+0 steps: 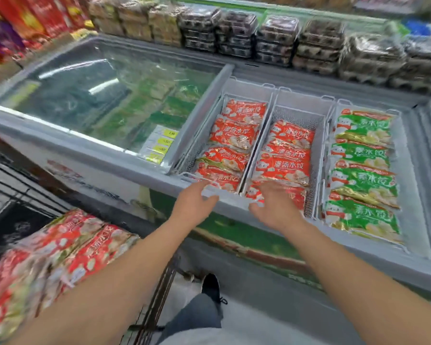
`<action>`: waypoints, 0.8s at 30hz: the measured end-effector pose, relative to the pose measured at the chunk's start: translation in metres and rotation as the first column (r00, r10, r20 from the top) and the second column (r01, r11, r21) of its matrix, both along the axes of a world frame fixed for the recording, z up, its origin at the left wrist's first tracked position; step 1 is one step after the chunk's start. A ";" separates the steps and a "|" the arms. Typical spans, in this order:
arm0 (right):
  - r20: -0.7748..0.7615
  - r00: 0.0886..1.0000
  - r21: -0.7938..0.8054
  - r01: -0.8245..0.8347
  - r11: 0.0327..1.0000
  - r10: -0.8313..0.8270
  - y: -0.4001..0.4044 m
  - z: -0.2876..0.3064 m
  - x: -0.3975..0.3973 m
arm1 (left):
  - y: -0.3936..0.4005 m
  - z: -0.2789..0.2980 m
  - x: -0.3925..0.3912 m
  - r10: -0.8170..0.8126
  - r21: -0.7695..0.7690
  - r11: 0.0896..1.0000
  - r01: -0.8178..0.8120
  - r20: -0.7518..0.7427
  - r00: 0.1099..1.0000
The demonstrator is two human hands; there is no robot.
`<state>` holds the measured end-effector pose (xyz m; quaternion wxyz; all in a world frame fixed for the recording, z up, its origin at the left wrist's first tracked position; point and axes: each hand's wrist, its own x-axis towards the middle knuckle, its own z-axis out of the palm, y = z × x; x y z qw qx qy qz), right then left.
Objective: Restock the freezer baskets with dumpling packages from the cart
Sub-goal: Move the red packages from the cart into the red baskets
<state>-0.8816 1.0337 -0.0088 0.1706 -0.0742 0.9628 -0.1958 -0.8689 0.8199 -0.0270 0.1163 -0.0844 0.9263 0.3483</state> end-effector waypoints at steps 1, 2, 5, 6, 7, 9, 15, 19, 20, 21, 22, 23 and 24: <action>-0.009 0.999 0.003 -0.033 0.999 0.033 -0.005 0.003 0.015 | -0.005 0.004 0.021 0.027 -0.009 1.000 -0.027 -0.011 1.000; -0.022 0.998 -0.002 -0.055 0.998 0.055 -0.008 0.005 0.024 | -0.008 0.008 0.034 0.048 -0.025 0.999 -0.049 -0.018 0.999; -0.050 0.987 -0.041 -0.153 0.987 0.150 -0.030 0.011 0.069 | -0.025 0.021 0.099 0.121 -0.075 0.989 -0.125 -0.049 0.991; -0.055 0.985 -0.051 -0.169 0.984 0.166 -0.036 0.013 0.080 | -0.028 0.026 0.114 0.137 -0.085 0.986 -0.142 -0.055 0.989; -0.062 0.980 -0.061 -0.192 0.979 0.189 -0.046 0.014 0.094 | -0.036 0.029 0.135 0.163 -0.092 0.982 -0.167 -0.052 0.985; -0.074 0.964 -0.069 -0.261 0.963 0.256 -0.069 0.014 0.120 | -0.052 0.036 0.176 0.240 -0.092 0.965 -0.245 -0.063 0.969; -0.036 0.891 -0.094 -0.453 0.886 0.452 -0.153 0.008 0.185 | -0.116 0.044 0.283 0.450 -0.068 0.889 -0.452 -0.050 0.892; -0.002 0.838 -0.084 -0.544 0.835 0.545 -0.206 -0.004 0.219 | -0.165 0.036 0.335 0.551 -0.111 0.829 -0.548 -0.008 0.834; 0.003 0.832 -0.074 -0.552 0.830 0.554 -0.213 -0.007 0.223 | -0.174 0.034 0.342 0.566 -0.109 0.819 -0.563 0.001 0.824; 0.012 0.822 -0.059 -0.568 0.821 0.569 -0.228 -0.012 0.230 | -0.189 0.030 0.353 0.592 -0.098 0.803 -0.588 0.012 0.806; 0.028 0.815 -0.052 -0.576 0.816 0.578 -0.242 -0.015 0.237 | -0.203 0.027 0.362 0.606 -0.090 0.793 -0.602 0.021 0.795; 0.040 0.809 -0.044 -0.584 0.810 0.586 -0.255 -0.019 0.242 | -0.215 0.024 0.369 0.613 -0.074 0.789 -0.610 0.021 0.790; 0.048 0.805 -0.041 -0.590 0.806 0.592 -0.269 -0.023 0.247 | -0.229 0.019 0.376 0.615 -0.061 0.788 -0.613 0.027 0.788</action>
